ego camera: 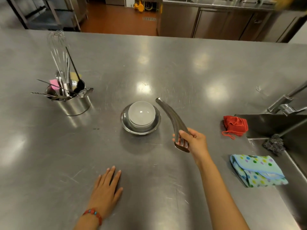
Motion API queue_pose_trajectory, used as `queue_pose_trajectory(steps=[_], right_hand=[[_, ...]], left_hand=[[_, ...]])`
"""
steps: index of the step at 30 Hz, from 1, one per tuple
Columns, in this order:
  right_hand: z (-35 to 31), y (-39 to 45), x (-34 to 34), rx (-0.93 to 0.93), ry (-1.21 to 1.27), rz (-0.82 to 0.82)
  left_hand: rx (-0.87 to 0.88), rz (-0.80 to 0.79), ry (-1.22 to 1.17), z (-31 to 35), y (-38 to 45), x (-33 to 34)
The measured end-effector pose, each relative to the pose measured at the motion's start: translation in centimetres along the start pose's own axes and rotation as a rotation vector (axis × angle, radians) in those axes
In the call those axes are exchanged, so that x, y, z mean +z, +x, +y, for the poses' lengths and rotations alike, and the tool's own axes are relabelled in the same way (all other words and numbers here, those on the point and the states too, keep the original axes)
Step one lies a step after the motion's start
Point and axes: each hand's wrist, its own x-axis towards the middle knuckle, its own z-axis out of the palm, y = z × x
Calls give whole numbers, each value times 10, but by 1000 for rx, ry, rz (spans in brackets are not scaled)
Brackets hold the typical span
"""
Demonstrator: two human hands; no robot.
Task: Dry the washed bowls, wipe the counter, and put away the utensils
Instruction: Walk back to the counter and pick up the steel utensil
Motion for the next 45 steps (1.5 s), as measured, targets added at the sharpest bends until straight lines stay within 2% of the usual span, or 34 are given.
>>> queue_pose_trajectory(steps=[3, 8, 12, 15, 17, 20, 24, 28, 34, 39, 45], right_hand=[[-4, -23, 40, 38, 23, -129], [5, -45, 123, 51, -77, -241], [8, -50, 193, 30, -151, -235], [6, -47, 242, 7, -221, -231], [4, -43, 273, 20, -182, -212], [-7, -32, 307, 4, -192, -149], [-35, -17, 328, -45, -269, -133], [-72, 0, 349, -108, -388, -129], [-121, 48, 394, -158, -833, -132], [-127, 79, 427, -106, -1085, -210], [-126, 96, 445, -169, -1251, -151]], left_hand=[[-25, -32, -35, -15, -14, -5], [-117, 23, -42, -82, -38, -8], [-212, 30, -135, -155, -45, -9], [-202, 14, -162, -208, -40, -11], [-197, 4, -159, -241, -39, -13], [-214, 51, -185, -273, -33, -7], [-174, -49, -201, -290, -30, 1], [-102, 36, -205, -291, -31, 10], [-29, 136, -197, -293, -29, 12], [-61, 173, -227, -293, -30, 13], [-93, 209, -203, -292, -32, 10]])
